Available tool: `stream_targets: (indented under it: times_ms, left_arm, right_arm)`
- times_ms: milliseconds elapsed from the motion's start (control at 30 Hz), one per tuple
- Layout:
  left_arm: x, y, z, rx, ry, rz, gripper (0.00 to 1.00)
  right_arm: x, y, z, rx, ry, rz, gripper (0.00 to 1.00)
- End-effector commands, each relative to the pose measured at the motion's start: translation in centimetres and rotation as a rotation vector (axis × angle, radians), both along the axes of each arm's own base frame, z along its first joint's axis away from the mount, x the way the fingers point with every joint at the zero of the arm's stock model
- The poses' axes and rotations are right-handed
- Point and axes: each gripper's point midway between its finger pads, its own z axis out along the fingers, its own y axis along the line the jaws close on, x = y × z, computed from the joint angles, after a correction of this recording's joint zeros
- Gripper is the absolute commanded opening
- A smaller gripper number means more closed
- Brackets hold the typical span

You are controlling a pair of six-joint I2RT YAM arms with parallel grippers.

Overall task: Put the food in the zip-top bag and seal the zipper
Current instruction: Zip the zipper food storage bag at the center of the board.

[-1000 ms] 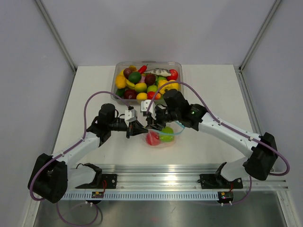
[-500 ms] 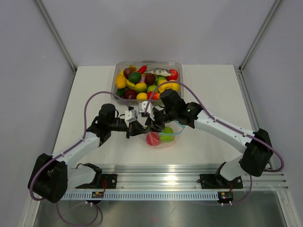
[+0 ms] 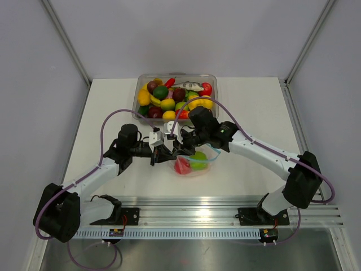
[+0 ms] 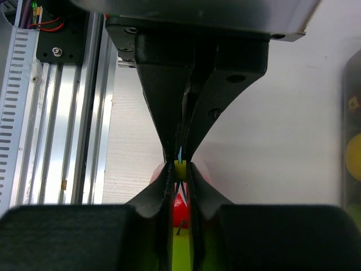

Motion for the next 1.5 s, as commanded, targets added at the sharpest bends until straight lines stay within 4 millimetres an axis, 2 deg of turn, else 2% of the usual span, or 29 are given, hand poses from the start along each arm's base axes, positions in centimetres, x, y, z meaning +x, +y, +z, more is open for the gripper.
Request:
stream_targets:
  times_ms: [0, 167, 400, 567, 867, 900, 1067, 1300, 1467]
  left_arm:
    - [0.7, -0.6, 2.2, -0.041, -0.090, -0.027, 0.00]
    - [0.7, -0.5, 2.1, -0.036, -0.095, -0.021, 0.00]
    - [1.7, -0.3, 1.9, -0.017, -0.118, 0.032, 0.00]
    - [2.9, 0.4, 2.4, -0.021, -0.140, 0.097, 0.00]
    - [8.3, 3.2, 4.9, -0.041, -0.218, 0.423, 0.00]
    - [8.7, 3.5, 5.1, -0.043, -0.219, 0.445, 0.00]
    - [10.4, 4.8, 5.5, -0.039, -0.227, 0.561, 0.00]
    - [11.7, 5.9, 5.1, -0.024, -0.205, 0.660, 0.00]
    - [11.7, 5.7, 5.4, -0.041, -0.203, 0.657, 0.00]
  right_arm:
    - [0.5, 0.6, 1.7, 0.040, -0.018, 0.007, 0.13]
    - [0.6, 0.0, 2.1, 0.052, -0.046, -0.017, 0.00]
    - [0.7, -2.7, 2.7, 0.066, -0.059, -0.072, 0.00]
    - [0.6, -4.7, 2.0, 0.045, -0.047, -0.123, 0.00]
    - [-0.4, -8.1, 2.0, 0.026, -0.058, -0.250, 0.00]
    - [-0.7, -8.5, 2.4, 0.036, -0.061, -0.264, 0.00]
    - [-1.7, -10.5, 1.9, 0.017, -0.044, -0.335, 0.00]
    - [-3.1, -12.9, 2.1, 0.041, -0.022, -0.436, 0.00]
    - [-3.9, -13.5, 1.9, 0.057, 0.007, -0.456, 0.00]
